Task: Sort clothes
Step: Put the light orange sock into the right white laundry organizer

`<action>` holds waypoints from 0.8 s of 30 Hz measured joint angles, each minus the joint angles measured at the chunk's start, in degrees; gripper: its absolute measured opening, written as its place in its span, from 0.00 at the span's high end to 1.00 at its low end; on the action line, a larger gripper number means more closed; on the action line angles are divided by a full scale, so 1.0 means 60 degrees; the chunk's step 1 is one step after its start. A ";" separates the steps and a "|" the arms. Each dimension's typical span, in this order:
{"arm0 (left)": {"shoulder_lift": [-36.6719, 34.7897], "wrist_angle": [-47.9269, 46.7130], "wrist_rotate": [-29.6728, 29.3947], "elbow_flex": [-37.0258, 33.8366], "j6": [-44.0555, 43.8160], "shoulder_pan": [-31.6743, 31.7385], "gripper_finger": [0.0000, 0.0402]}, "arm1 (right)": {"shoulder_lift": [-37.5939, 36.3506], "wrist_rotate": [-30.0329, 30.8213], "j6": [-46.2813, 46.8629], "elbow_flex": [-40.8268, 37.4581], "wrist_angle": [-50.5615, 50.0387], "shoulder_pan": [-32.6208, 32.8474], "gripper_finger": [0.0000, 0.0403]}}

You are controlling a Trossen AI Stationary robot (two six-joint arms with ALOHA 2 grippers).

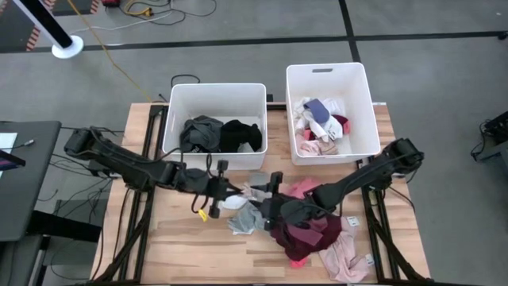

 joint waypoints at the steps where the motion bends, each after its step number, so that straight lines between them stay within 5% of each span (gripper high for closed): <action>1: 0.0000 -0.0004 0.0001 0.0000 0.0000 -0.0023 1.00 | 0.0078 -0.0006 0.0029 0.0002 0.0080 -0.0072 0.42; 12: -0.0094 0.0058 0.0029 0.0000 0.0186 -0.0274 1.00 | 0.0434 -0.0455 0.0655 0.0004 -0.0148 -0.0498 0.46; 24: -0.0470 0.0077 0.0029 0.0000 0.0608 -0.0717 1.00 | 0.0430 -0.0556 0.0440 0.0004 -0.0140 -0.0685 0.92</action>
